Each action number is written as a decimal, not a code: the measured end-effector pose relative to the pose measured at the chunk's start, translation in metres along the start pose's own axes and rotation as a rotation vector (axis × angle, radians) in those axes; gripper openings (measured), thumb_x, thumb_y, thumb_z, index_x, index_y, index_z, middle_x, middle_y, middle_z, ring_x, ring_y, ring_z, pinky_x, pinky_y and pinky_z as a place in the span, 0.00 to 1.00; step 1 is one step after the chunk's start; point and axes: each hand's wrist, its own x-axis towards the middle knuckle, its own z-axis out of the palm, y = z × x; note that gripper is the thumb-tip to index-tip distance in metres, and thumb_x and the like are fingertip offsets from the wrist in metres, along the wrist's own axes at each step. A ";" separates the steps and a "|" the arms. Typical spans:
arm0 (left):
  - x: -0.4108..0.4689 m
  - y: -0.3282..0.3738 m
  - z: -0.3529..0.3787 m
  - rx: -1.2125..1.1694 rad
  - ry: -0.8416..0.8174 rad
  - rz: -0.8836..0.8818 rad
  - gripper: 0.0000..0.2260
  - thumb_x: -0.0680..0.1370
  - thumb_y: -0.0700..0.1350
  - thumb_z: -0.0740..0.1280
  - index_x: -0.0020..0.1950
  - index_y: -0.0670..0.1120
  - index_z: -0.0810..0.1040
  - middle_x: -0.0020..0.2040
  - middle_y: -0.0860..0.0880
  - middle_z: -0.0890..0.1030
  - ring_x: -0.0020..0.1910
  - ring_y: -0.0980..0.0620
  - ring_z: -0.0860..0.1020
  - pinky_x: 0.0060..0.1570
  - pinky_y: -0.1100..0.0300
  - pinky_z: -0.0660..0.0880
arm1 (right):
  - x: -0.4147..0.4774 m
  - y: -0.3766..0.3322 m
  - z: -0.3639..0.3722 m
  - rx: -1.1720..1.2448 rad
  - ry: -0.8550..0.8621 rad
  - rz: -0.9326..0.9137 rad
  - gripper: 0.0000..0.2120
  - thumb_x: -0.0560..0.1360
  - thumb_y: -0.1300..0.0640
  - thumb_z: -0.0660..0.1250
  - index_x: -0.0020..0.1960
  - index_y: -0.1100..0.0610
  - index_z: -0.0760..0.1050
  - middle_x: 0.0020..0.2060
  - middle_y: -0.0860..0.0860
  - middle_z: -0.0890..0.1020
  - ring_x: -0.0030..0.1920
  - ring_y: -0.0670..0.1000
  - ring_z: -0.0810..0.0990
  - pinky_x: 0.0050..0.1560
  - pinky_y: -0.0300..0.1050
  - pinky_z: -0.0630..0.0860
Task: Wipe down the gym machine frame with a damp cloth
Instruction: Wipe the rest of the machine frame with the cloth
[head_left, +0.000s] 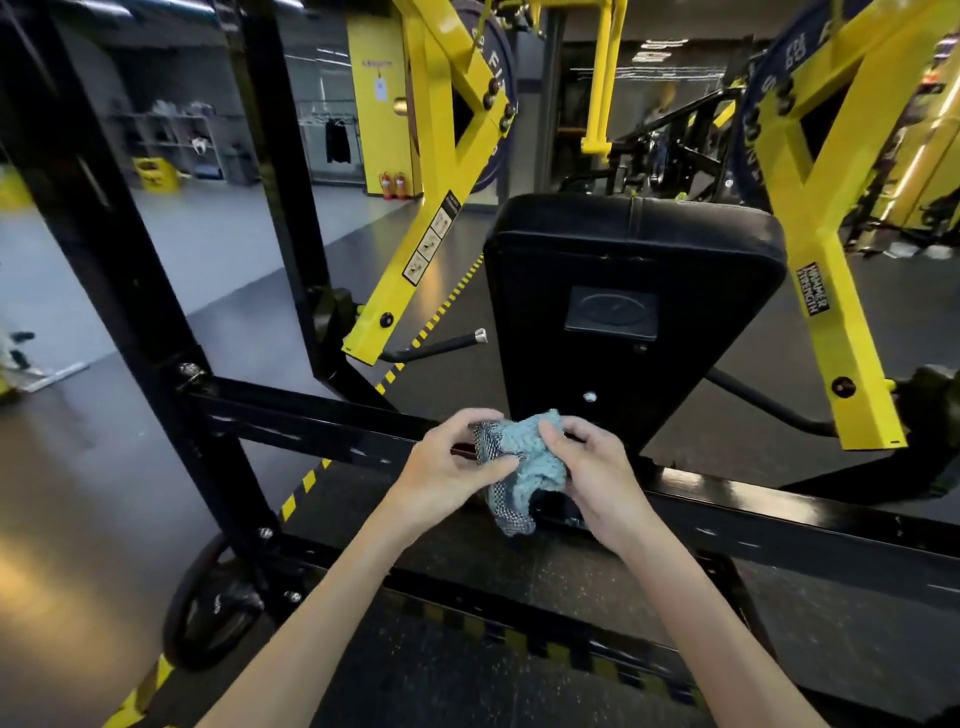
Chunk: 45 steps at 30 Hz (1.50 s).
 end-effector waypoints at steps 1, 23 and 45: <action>-0.001 0.001 -0.004 0.035 -0.001 0.010 0.13 0.76 0.46 0.74 0.59 0.56 0.79 0.55 0.50 0.81 0.48 0.50 0.83 0.50 0.53 0.81 | 0.002 -0.001 0.003 -0.006 -0.022 0.000 0.11 0.80 0.56 0.65 0.54 0.63 0.79 0.46 0.59 0.85 0.45 0.56 0.85 0.47 0.49 0.82; -0.022 -0.014 -0.055 -0.303 0.265 -0.378 0.12 0.84 0.45 0.60 0.54 0.45 0.82 0.51 0.46 0.84 0.50 0.49 0.82 0.53 0.51 0.79 | 0.002 0.012 0.037 -0.172 -0.554 0.229 0.09 0.76 0.59 0.69 0.52 0.64 0.82 0.51 0.60 0.85 0.50 0.56 0.84 0.50 0.44 0.78; -0.078 -0.108 -0.274 -0.767 -0.235 -0.425 0.47 0.57 0.53 0.84 0.73 0.50 0.68 0.68 0.43 0.76 0.62 0.44 0.78 0.51 0.48 0.81 | -0.017 0.048 0.255 0.053 -0.513 0.191 0.15 0.79 0.60 0.62 0.62 0.67 0.77 0.59 0.62 0.81 0.60 0.59 0.80 0.60 0.50 0.77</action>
